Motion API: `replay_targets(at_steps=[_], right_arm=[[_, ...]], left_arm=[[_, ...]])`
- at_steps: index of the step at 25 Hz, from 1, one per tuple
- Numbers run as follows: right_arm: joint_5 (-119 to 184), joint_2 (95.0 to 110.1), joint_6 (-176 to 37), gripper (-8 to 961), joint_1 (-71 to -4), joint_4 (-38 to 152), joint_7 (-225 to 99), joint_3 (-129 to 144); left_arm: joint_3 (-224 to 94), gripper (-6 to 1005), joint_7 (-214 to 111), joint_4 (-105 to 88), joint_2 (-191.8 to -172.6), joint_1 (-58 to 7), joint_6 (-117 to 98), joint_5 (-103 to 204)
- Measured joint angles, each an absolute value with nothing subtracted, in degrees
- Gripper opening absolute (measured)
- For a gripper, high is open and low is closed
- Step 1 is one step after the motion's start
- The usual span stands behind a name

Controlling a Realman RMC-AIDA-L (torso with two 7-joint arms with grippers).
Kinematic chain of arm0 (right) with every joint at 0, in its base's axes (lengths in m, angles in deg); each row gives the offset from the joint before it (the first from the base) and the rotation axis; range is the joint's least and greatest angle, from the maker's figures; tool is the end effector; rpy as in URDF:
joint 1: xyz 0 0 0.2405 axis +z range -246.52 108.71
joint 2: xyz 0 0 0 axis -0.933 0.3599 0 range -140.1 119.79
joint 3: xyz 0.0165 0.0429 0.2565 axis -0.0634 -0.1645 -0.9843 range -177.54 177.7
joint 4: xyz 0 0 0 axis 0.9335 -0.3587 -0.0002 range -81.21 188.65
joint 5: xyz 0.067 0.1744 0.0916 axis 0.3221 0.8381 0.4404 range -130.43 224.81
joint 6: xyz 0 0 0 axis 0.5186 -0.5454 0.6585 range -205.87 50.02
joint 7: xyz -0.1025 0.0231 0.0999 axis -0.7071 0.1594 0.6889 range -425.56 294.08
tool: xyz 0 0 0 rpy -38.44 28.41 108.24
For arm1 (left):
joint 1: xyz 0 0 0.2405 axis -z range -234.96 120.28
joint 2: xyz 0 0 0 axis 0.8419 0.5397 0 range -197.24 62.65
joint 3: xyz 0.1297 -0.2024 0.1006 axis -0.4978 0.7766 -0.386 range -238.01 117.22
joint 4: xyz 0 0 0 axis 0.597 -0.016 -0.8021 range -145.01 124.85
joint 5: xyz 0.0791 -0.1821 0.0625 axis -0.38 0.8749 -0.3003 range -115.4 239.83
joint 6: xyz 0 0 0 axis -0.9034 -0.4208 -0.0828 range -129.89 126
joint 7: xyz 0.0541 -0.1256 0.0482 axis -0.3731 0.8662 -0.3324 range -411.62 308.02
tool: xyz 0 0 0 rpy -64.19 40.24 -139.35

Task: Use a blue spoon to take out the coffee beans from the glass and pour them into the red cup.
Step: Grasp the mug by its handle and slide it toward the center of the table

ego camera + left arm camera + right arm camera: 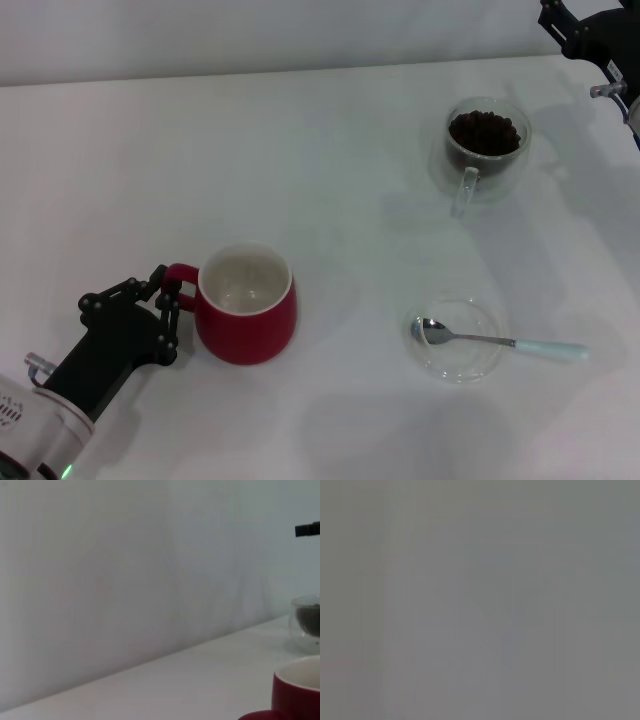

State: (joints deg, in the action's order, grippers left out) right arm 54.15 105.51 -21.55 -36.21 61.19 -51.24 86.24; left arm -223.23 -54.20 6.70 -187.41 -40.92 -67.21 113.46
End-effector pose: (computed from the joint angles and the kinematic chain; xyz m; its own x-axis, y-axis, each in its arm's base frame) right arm 0.3281 0.3948 0.0331 0.7326 0.0296 -0.6800 -0.6755 -0.0910 -0.7317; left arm -0.3118 0.2423 -0.1106 0.8405 0.0571 0.5389 0.4776 -0.5476 -0.6870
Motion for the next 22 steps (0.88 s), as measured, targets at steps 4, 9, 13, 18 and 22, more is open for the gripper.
replay_targets(at_steps=[4,9,13,18,22], right_arm=[[54.08,105.51,-21.48,869,-36.21,61.19,-51.24,86.29],[54.12,105.51,-21.39,868,-36.27,61.19,-51.24,86.30],[54.18,105.51,-21.33,868,-36.32,61.19,-51.23,86.30],[54.23,105.51,-21.22,869,-36.51,61.19,-51.24,86.29],[54.23,105.51,-21.22,869,-36.55,61.19,-51.24,86.23]], left_arm=[[-223.27,110,-54.10,6.70,-187.37,-41.30,-66.45,113.39],[-223.26,108,-54.09,6.71,-187.35,-41.53,-66.41,113.36],[-223.25,104,-54.08,6.71,-187.29,-41.60,-66.47,113.36],[-223.25,191,-54.08,6.70,-187.25,-41.68,-66.55,113.51],[-223.25,225,-54.08,6.70,-187.26,-41.77,-66.50,113.60]])
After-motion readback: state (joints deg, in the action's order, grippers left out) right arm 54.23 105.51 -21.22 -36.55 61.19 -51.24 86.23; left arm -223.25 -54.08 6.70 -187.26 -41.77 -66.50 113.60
